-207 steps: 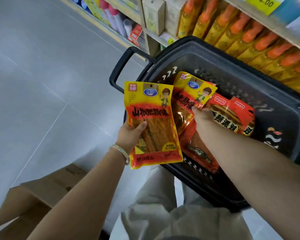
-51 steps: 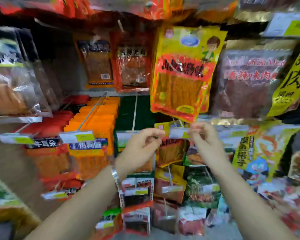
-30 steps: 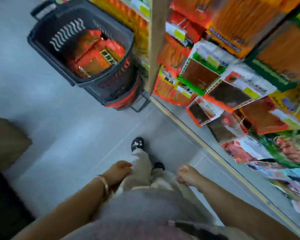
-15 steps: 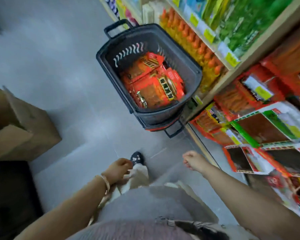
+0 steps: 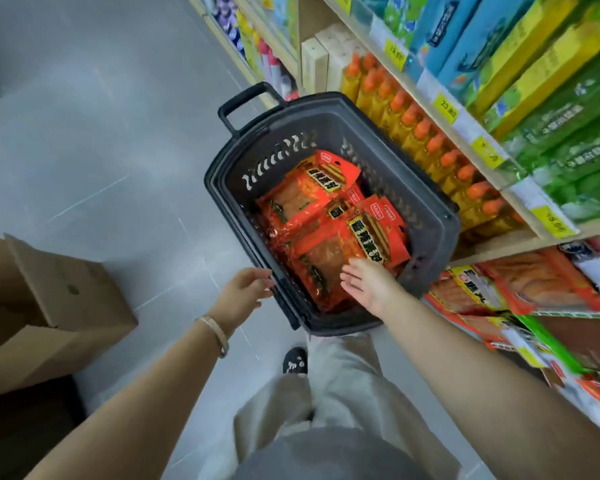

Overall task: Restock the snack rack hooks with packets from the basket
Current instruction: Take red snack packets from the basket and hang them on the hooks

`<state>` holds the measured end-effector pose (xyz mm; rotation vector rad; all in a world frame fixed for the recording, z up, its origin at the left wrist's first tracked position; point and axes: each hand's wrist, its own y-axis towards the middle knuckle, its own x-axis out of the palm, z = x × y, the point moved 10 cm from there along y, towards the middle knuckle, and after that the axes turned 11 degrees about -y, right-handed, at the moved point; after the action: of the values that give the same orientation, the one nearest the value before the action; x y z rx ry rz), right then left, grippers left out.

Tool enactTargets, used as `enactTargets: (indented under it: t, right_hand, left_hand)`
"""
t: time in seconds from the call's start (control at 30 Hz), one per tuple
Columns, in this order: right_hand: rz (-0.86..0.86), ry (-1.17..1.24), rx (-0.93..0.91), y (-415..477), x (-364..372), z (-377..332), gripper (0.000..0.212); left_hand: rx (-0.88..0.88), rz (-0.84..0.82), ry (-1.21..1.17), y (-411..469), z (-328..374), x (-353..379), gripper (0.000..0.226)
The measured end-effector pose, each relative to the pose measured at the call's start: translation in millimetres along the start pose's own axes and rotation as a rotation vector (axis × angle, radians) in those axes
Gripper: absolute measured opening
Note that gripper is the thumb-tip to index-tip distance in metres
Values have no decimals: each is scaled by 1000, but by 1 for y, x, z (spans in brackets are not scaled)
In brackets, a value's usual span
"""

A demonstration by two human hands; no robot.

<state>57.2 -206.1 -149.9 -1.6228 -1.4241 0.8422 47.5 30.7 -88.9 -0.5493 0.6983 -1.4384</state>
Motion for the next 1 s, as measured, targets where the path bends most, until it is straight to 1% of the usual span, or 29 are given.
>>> enactTargets:
  t: [0.07,0.2,0.3,0.4,0.47,0.53,0.57,0.63,0.67,0.7,0.73,0.77,0.8,0.87,0.9,0.97,1.0]
  right_hand:
    - [44,43,118,24,-1,0,41]
    - [187,-68,267,62,-14,6,49]
    - [263,-61,391,75,-19,18,57]
    - [241,-13,509,85,-9,36,61]
    - [265,19,518,95,-8,41,65]
    - [382,39,520,101,-15,48,78]
    - [458,63,511,101,-20,50,85]
    - [643,105,506,86,-30,56,92]
    - [703,95,471,79,-33,55,88]
    - [727,92,382,76,-35,49,77]
    - [735,103,259,74,-36,39,61]
    - [718,105,152,69,-35,28,46]
    - [680,87,74,64,-32,16,41]
    - [581,69,-38,52,-24,-6,45]
    - [540,94,-90,46,-21,-18,42]
    - [431,175,-171,37,-13,-38,34]
    - [357,220,-191,36,-6,-46,36]
  left_hand:
    - [17,34,-21,18,19,2,15]
    - [10,24,-29,56,41,10,17]
    - [-12,24,-36,83,50,14,20]
    - [-52,-22,-14,104,54,18,19]
    - [-55,-96,17,118,61,25,19]
    - [-54,-157,71,132,69,28,19]
    - [-49,-186,104,139,74,29,20]
    - [-47,-252,185,147,81,30,22]
    - [-48,-288,223,151,83,31,22]
    - [-51,-320,247,155,86,31,22]
    - [-60,-343,259,160,88,31,22]
    - [-69,-357,269,165,90,31,22]
    - [-71,-363,287,171,91,31,22]
    - [-51,-367,347,181,96,34,25]
    - [-39,-365,374,185,99,36,30]
    - [-72,-391,364,186,104,45,51]
    - [-115,-422,337,185,105,52,66]
